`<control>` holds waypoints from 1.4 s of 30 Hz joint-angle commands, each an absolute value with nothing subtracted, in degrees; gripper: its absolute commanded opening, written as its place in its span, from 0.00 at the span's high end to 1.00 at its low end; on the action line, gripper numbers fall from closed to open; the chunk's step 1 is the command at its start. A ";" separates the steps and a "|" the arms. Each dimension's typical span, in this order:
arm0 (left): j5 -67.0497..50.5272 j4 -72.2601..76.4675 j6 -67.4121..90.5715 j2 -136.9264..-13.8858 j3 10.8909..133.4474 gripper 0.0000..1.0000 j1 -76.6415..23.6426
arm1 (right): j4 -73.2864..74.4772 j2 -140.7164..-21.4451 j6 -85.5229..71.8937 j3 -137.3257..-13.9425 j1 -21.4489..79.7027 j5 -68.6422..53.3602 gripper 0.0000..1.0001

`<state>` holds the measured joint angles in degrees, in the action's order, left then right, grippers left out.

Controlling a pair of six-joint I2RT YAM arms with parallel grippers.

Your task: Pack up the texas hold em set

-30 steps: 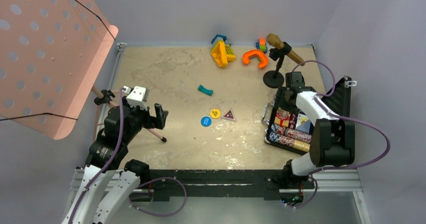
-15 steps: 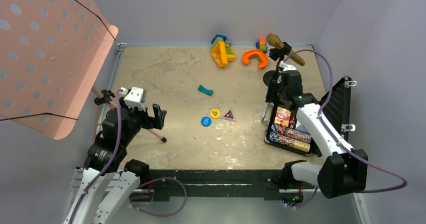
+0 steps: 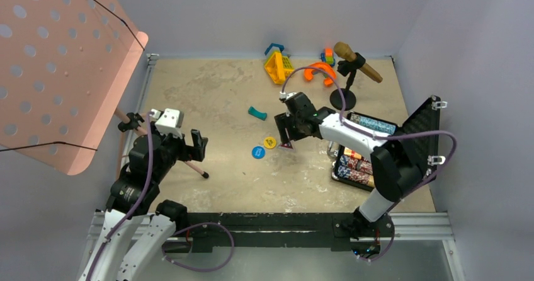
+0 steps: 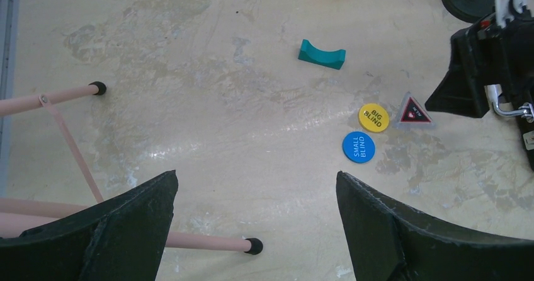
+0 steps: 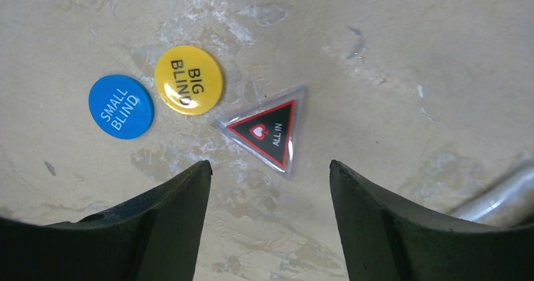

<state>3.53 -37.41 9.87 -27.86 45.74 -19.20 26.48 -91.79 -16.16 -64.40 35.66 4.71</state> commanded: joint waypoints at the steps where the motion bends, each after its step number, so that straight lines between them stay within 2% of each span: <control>1: 4.44 -35.69 9.93 -28.54 45.79 0.01 -19.25 | 25.43 -96.21 -11.17 -68.32 36.29 2.67 0.27; 3: 4.48 -35.71 9.93 -28.61 45.80 0.01 -19.25 | 25.17 -98.05 -8.82 -69.09 36.27 2.18 0.25; 6: 4.65 -35.70 9.84 -28.65 45.79 0.01 -19.25 | 24.52 -99.92 -5.89 -69.79 36.34 0.80 0.12; 12: 4.83 -35.71 9.68 -29.00 45.91 0.01 -19.25 | 23.29 -103.35 -1.04 -71.39 36.95 -1.35 0.06; 24: 5.01 -35.71 9.58 -29.33 45.88 0.01 -19.25 | 24.20 -107.93 4.12 -74.09 37.65 -3.88 0.06; 42: 5.00 -35.86 9.58 -29.14 45.97 0.01 -19.24 | 26.41 -110.30 4.12 -75.23 38.57 -0.18 0.15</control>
